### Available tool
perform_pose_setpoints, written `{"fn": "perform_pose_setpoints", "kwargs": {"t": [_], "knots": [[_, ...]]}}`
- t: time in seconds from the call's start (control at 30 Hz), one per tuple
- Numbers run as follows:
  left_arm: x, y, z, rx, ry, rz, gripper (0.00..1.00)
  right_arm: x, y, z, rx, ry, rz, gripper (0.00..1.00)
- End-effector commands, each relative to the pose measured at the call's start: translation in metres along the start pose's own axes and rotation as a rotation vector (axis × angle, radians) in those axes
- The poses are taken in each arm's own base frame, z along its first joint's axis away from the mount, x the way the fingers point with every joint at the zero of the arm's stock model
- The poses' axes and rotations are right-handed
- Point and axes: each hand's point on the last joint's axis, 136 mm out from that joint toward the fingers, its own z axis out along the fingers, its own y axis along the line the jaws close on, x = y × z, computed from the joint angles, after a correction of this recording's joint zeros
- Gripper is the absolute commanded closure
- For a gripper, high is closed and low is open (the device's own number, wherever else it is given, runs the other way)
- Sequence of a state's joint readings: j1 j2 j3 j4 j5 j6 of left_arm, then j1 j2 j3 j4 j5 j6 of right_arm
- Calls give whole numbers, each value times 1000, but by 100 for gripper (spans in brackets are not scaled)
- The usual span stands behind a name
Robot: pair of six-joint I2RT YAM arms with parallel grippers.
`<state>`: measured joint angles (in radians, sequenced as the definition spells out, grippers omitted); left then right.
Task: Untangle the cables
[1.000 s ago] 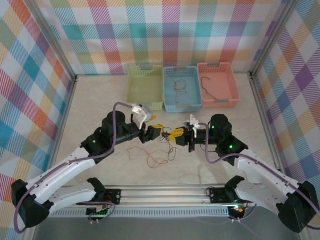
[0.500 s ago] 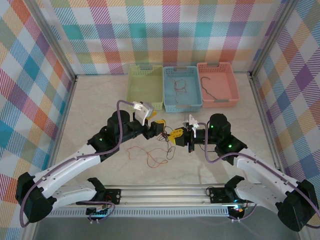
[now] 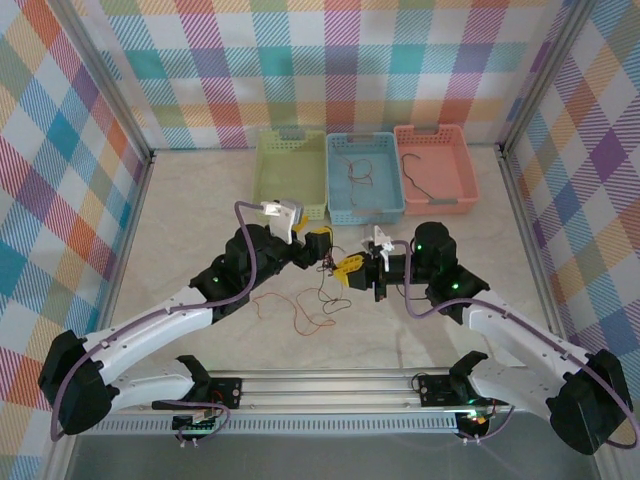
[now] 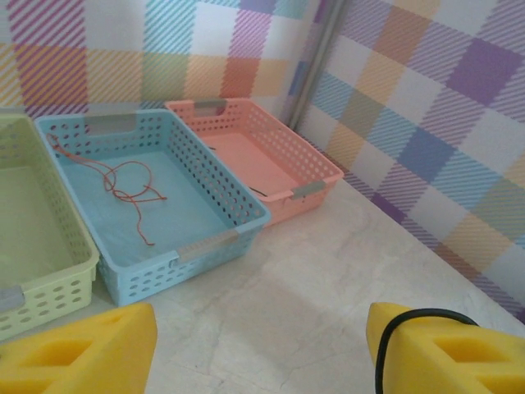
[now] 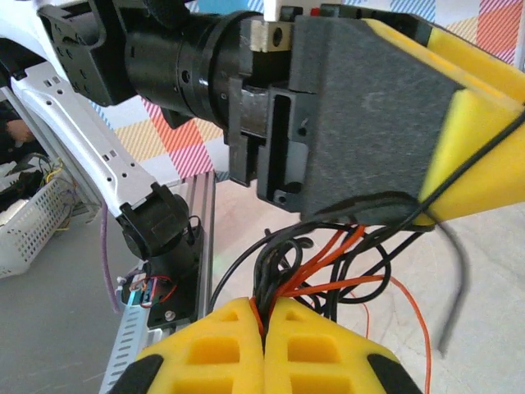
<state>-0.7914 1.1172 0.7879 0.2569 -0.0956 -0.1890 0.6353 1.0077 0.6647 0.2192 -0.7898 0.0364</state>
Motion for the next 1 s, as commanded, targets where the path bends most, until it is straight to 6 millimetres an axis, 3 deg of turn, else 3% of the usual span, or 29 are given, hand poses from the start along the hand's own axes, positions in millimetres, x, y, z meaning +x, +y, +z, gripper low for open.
{"fn": "perform_pose_setpoints", "kwargs": {"t": [0.0,0.17,0.27,0.53,0.63,0.73,0.9,0.97], "knots": [[-46,26,-7,-146,-202,-98,32,2,31,0,-165,28,-11,97],[-54,36,-12,-189,-206,-139,32,7,29,-1,-147,39,-11,88],[-58,36,-19,-181,-212,-153,37,12,16,-1,-61,51,-14,86],[-83,46,-50,-206,-262,-209,75,38,-53,-15,361,88,18,78],[-84,41,-52,-176,-245,-183,91,37,-49,-14,336,77,1,78],[-83,33,-51,-141,-210,-136,100,25,-38,-8,261,59,-12,72],[-70,40,-54,-192,-114,-112,99,28,-46,-3,268,88,23,61],[-59,52,-58,-250,-78,-139,87,33,-56,2,288,102,66,56]]}}
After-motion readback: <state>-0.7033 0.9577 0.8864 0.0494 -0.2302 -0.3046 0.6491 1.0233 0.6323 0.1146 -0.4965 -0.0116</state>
